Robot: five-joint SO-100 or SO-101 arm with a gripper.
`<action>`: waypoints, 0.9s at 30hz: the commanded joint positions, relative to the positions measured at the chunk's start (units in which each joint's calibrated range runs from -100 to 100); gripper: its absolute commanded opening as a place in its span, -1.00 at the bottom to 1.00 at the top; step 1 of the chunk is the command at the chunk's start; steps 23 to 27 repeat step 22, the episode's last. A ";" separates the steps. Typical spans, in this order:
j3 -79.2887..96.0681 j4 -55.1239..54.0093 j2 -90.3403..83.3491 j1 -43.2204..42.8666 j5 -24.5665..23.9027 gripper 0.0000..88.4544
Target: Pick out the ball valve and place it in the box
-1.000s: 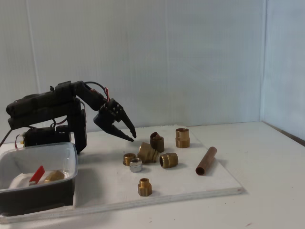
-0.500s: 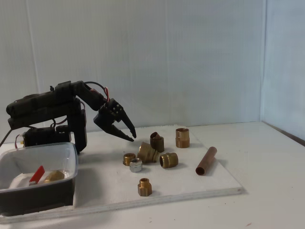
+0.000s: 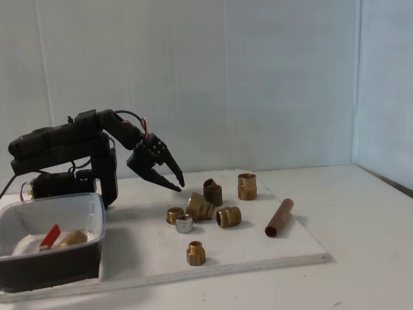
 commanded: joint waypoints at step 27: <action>0.46 -0.14 -0.17 -0.31 -0.33 -0.98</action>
